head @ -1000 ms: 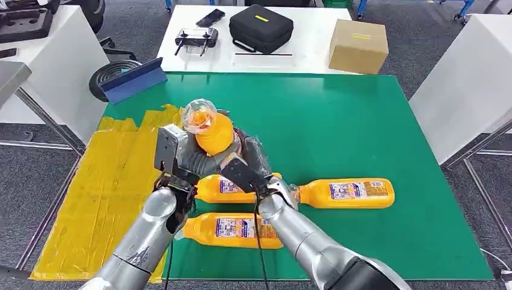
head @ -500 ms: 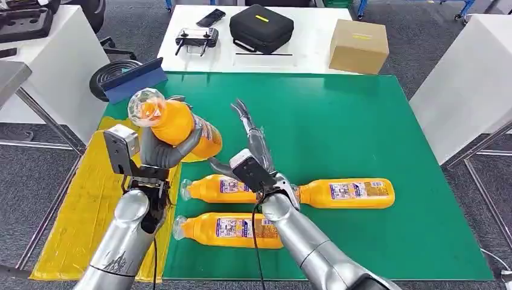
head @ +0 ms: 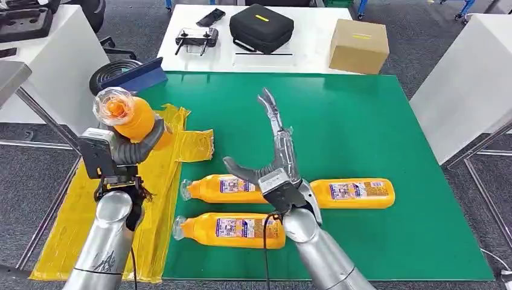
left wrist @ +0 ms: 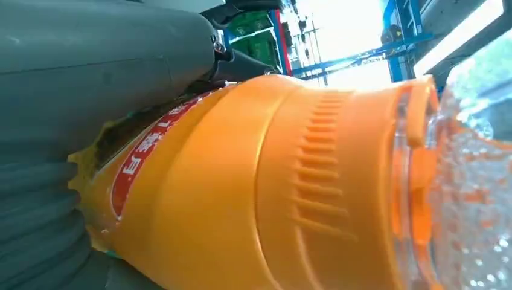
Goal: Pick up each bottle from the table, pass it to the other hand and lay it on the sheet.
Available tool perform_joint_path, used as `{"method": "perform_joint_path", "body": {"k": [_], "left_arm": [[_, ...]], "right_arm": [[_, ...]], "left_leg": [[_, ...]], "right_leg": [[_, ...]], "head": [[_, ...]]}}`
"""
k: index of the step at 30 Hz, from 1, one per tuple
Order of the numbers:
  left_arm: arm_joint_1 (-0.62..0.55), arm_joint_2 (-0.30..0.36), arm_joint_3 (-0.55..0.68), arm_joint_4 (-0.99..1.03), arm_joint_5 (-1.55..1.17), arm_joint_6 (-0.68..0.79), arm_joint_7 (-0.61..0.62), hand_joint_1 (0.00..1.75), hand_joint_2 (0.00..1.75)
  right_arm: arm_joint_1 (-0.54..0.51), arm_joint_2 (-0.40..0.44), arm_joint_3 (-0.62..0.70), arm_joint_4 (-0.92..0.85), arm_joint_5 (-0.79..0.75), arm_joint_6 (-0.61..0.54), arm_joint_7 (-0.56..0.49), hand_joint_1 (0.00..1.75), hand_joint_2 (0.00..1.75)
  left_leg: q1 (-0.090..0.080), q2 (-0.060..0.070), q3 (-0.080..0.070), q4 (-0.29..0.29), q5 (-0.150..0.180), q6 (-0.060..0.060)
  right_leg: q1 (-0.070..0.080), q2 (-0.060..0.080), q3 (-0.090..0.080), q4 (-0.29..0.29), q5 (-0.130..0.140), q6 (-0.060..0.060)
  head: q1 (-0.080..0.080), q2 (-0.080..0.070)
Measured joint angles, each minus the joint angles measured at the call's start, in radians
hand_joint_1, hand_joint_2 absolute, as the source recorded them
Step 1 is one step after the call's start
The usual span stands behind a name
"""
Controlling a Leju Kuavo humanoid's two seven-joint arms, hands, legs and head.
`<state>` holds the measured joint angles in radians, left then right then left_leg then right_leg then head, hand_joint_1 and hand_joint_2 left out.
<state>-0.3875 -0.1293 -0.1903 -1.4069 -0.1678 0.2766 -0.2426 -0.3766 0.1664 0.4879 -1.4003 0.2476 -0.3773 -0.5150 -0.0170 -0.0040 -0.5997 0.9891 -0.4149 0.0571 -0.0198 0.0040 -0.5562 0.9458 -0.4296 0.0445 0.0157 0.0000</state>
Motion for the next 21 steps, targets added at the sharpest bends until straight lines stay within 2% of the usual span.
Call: {"method": "perform_joint_path", "body": {"k": [3,8,11,18,21], "left_arm": [[-0.001,0.000,0.002,0.003,-0.075,0.053,0.000,1.75,1.75],[-0.026,0.023,0.011,0.082,-0.405,0.241,0.015,1.75,1.75],[-0.037,0.031,0.017,0.140,-0.496,0.277,0.026,1.75,1.75],[-0.118,0.029,-0.005,0.402,-0.852,0.345,0.143,1.75,1.75],[-0.171,0.023,-0.026,0.547,-0.932,0.364,0.150,1.75,1.75]], "right_arm": [[0.016,-0.010,0.000,-0.037,0.010,-0.006,0.001,0.00,1.75],[0.077,-0.049,0.010,-0.144,0.077,-0.051,0.018,0.00,1.75],[0.100,-0.073,0.021,-0.185,0.091,-0.064,0.019,0.00,1.75],[0.128,-0.122,0.074,-0.224,0.151,-0.123,0.028,0.00,1.75],[0.128,-0.143,0.094,-0.226,0.156,-0.148,0.035,0.00,1.75]], "left_leg": [[0.000,0.000,0.000,0.000,0.000,0.000],[0.000,0.000,0.000,0.000,0.000,0.000],[0.000,0.000,0.000,0.000,0.000,0.000],[0.000,0.000,0.001,0.000,0.000,0.000],[0.000,0.000,0.000,0.000,0.000,0.001]], "right_leg": [[0.000,0.000,0.000,0.000,0.000,0.000],[0.000,0.000,0.000,0.000,0.000,0.000],[0.000,0.000,0.000,0.000,0.000,0.000],[0.000,0.000,0.000,0.000,0.000,0.000],[0.000,0.000,0.000,0.000,0.000,0.000]], "head": [[0.000,0.000],[0.000,0.000],[0.000,0.000],[0.000,0.000],[0.000,0.000]]}}
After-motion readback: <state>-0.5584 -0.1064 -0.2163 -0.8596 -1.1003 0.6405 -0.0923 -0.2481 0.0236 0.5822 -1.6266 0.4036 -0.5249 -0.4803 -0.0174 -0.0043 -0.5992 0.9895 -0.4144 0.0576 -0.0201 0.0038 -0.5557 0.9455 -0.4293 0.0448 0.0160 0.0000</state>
